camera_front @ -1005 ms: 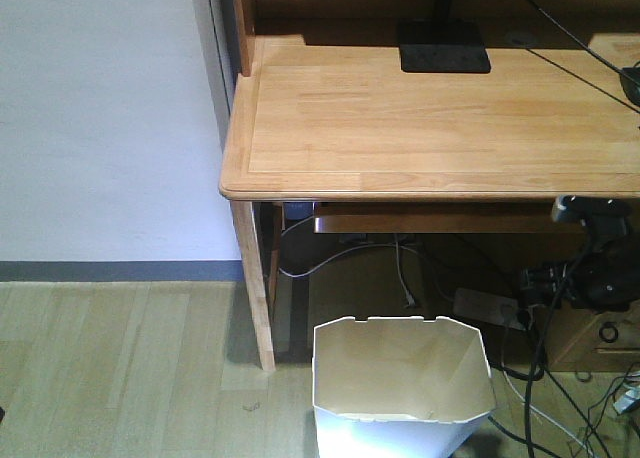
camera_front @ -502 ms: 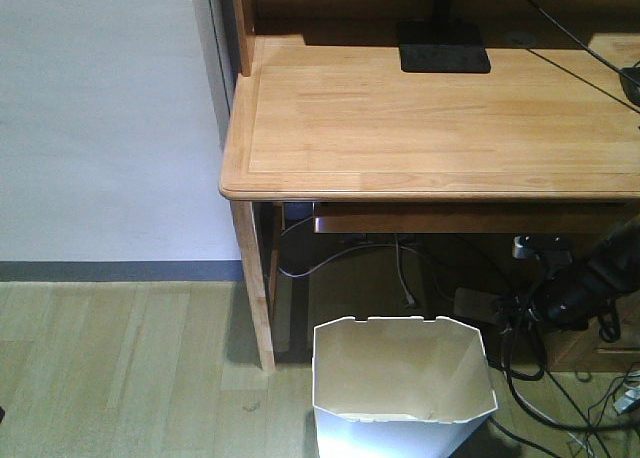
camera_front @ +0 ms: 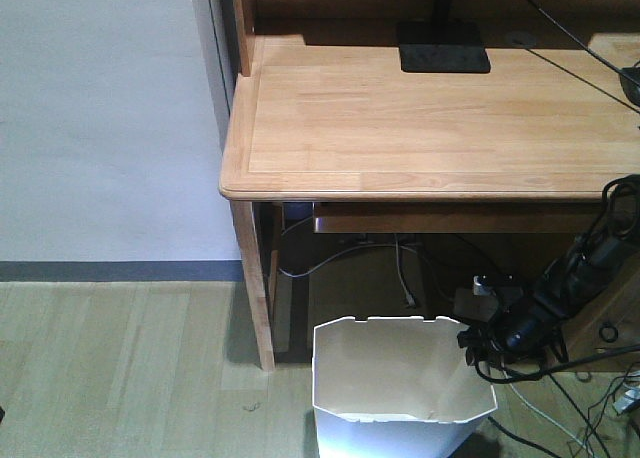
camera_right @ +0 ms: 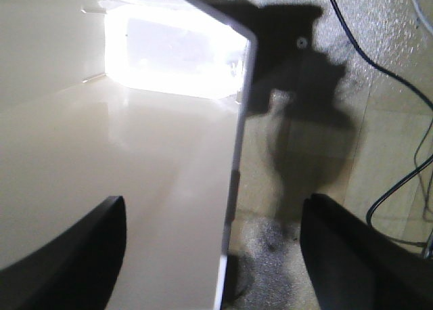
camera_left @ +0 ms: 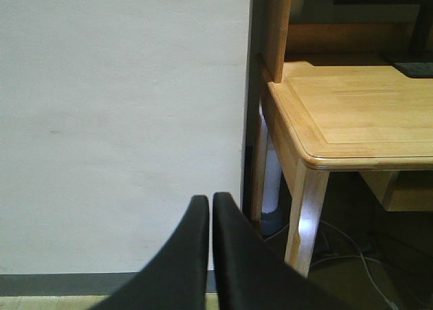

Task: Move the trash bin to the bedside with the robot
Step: 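Lower the right gripper toward the rim of the white trash bin, then close the right gripper on the bin rim and lift it slightly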

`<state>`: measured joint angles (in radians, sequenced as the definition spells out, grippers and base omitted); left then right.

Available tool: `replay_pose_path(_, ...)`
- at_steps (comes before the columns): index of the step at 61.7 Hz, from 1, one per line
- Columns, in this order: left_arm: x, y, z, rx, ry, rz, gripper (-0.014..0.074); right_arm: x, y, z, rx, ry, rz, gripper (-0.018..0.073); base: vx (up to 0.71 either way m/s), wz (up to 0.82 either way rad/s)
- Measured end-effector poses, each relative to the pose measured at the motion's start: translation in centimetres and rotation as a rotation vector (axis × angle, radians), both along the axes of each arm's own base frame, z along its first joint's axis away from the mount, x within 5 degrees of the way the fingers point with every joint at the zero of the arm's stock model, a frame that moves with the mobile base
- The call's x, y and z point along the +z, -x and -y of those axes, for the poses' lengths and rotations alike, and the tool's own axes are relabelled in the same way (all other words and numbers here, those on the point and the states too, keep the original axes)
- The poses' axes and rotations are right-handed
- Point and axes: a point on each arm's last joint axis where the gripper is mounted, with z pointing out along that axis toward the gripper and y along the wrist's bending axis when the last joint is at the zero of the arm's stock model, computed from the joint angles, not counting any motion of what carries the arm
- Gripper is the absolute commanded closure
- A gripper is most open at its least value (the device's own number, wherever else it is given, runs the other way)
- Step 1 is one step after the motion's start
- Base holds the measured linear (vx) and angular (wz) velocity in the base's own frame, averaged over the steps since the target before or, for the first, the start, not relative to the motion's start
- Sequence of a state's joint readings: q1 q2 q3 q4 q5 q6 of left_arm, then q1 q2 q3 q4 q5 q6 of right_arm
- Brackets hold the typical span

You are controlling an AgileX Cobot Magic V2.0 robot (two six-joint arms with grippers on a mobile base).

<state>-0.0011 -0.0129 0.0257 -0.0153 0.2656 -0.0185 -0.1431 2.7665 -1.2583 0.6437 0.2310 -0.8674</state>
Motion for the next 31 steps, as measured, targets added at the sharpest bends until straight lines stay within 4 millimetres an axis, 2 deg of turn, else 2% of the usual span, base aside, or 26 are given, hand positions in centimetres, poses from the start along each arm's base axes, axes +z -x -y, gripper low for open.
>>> replay_pose_path(18,0.0,0.0,0.0,0.000,0.000,0.000,0.0603,-4.6,0.4,0.0,-0.012,-0.010,-0.037,0.0043,0.00,0.00)
replay_pose_path(25,0.0,0.0,0.0,0.000,0.000,0.000,0.0603,-6.0,0.1,0.0,-0.009,-0.018,-0.038,0.0106,0.00,0.00)
replay_pose_path(31,0.0,0.0,0.0,0.000,0.000,0.000,0.0603,-6.7,-0.3,0.0,-0.012,-0.025,-0.036,0.0223,0.00,0.00)
